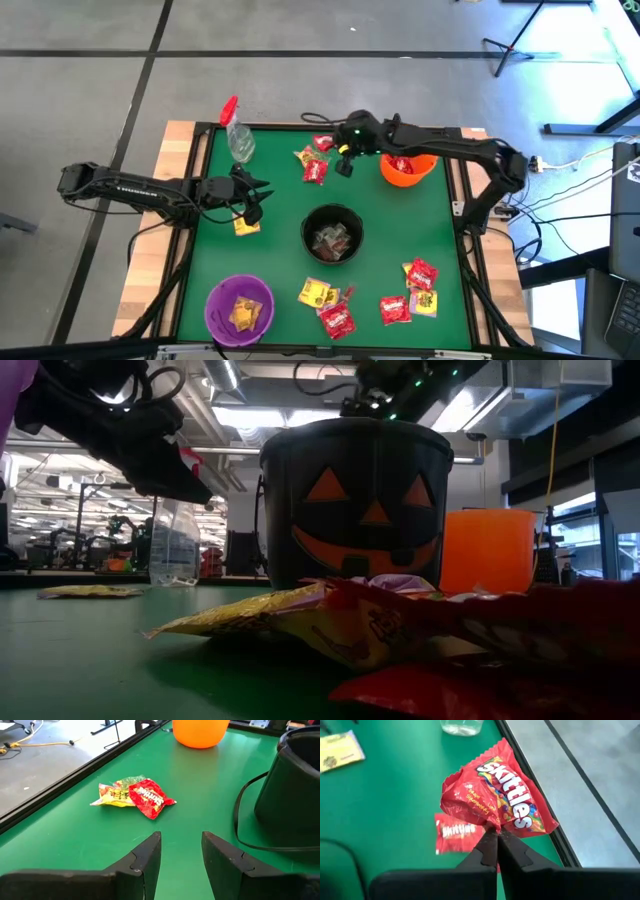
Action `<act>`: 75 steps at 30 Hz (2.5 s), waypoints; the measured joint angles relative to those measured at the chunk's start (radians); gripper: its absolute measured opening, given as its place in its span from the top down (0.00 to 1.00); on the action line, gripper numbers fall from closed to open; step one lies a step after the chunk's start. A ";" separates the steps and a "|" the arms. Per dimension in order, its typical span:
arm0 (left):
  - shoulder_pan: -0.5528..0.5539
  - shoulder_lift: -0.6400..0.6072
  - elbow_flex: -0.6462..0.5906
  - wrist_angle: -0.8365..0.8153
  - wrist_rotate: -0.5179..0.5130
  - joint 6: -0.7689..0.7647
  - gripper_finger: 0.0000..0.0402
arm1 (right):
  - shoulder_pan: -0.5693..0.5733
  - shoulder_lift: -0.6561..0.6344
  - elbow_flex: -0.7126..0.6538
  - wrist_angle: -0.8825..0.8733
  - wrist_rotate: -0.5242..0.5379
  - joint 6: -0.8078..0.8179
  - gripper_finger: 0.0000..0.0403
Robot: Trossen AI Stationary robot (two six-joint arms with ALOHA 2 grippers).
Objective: Sort candy
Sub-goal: Put the red candy into the orange bucket
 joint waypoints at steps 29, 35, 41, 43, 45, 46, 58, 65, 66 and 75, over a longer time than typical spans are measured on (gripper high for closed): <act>0.000 0.000 0.000 -0.010 0.002 -0.116 0.67 | -0.001 -0.709 -0.431 -0.193 -0.046 0.134 1.00; 0.000 0.000 0.000 -0.010 0.002 -0.161 0.67 | -0.001 -0.793 -0.509 -0.185 0.127 0.133 1.00; 0.000 0.000 0.000 -0.009 0.003 -0.186 0.67 | -0.001 -0.823 -0.514 -0.268 0.358 0.238 1.00; 0.000 0.000 0.000 -0.009 -0.002 -0.186 0.67 | -0.001 -0.821 -0.515 -0.318 0.429 0.285 1.00; 0.000 0.000 0.000 -0.009 -0.012 -0.186 0.67 | -0.001 -0.821 -0.515 -0.366 0.467 0.313 1.00; 0.000 0.000 0.000 -0.006 -0.018 -0.186 0.67 | -0.001 -0.821 -0.515 -0.379 0.470 0.321 0.99; 0.000 0.000 0.000 0.000 -0.027 -0.210 0.67 | -0.001 -0.764 -0.516 -0.291 0.367 0.341 0.98; 0.000 0.000 0.000 0.000 -0.015 -0.231 0.67 | -0.146 -0.713 -0.562 -0.295 0.277 0.339 0.98; 0.000 0.000 0.000 0.000 -0.015 -0.233 0.67 | -0.178 -0.705 -0.579 -0.290 0.248 0.339 0.98; 0.000 0.000 0.000 0.000 -0.013 -0.234 0.67 | -0.330 -0.687 -0.688 -0.203 0.151 0.312 0.88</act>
